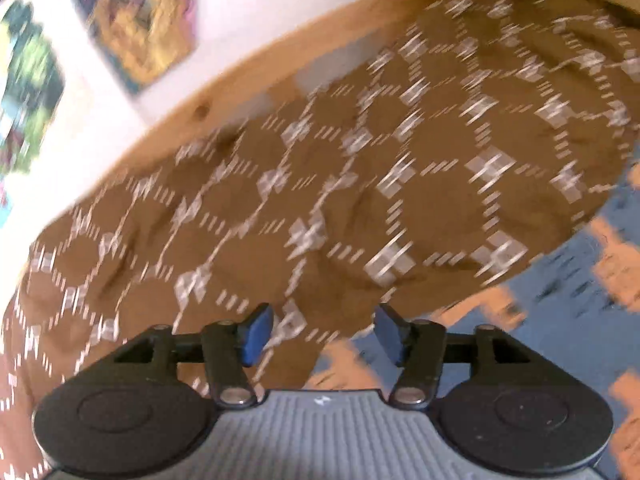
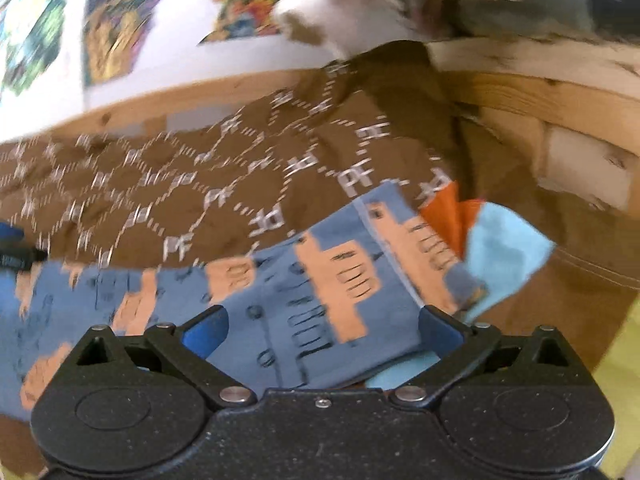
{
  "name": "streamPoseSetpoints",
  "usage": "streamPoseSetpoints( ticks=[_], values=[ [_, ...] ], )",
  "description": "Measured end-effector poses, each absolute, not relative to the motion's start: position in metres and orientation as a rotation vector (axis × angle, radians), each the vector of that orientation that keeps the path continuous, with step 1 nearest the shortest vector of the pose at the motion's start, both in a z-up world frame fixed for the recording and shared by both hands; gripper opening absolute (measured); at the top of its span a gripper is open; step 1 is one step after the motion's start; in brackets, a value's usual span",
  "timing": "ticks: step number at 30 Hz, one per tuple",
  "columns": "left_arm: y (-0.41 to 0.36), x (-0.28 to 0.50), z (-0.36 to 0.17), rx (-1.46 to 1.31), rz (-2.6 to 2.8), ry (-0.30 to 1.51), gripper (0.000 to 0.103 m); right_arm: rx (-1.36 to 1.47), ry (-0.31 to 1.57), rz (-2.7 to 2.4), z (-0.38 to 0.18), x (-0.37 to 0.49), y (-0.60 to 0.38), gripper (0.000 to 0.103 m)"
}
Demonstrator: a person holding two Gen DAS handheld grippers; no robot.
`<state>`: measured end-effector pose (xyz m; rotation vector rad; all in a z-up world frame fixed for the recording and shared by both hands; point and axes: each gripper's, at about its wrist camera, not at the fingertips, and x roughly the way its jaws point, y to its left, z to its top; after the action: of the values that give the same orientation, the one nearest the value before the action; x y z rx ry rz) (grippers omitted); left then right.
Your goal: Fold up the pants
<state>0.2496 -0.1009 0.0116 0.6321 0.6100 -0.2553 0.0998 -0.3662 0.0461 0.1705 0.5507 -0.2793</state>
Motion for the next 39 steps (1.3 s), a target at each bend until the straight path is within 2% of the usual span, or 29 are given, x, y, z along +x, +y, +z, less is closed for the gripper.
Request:
streamPoseSetpoints(
  ticks=[5,9,11,16,18,22,27,32,36,39],
  values=[
    [-0.163,0.234,0.030,0.577,-0.458,0.587,0.083,0.220,0.489,-0.307,0.054,0.091,-0.382,0.101],
    [-0.224,0.231,0.041,0.523,-0.597,0.594,0.083,0.220,0.464,-0.343,0.054,0.083,-0.398,0.101],
    [-0.251,0.231,0.041,0.517,-0.646,0.588,0.083,0.239,0.455,-0.353,0.053,0.081,-0.408,0.096],
    [-0.310,0.222,0.024,0.621,-0.708,0.546,0.083,0.282,0.411,-0.334,0.055,0.074,-0.422,0.071],
    [-0.327,0.219,0.012,0.663,-0.692,0.554,0.083,0.286,0.397,-0.318,0.055,0.074,-0.423,0.070],
    [-0.342,0.225,-0.011,0.741,-0.577,0.579,0.083,0.295,0.418,-0.328,0.051,0.079,-0.428,0.066],
    [-0.340,0.231,-0.010,0.708,-0.541,0.613,0.083,0.286,0.464,-0.331,0.048,0.084,-0.426,0.066],
    [-0.334,0.233,0.014,0.640,-0.573,0.588,0.074,0.338,0.475,-0.323,0.046,0.086,-0.425,0.065],
    [-0.338,0.230,0.044,0.567,-0.693,0.630,0.073,0.381,0.470,-0.375,0.046,0.082,-0.430,0.051],
    [-0.348,0.221,0.058,0.542,-0.800,0.674,0.073,0.346,0.490,-0.391,0.045,0.084,-0.425,0.051]
  ],
)
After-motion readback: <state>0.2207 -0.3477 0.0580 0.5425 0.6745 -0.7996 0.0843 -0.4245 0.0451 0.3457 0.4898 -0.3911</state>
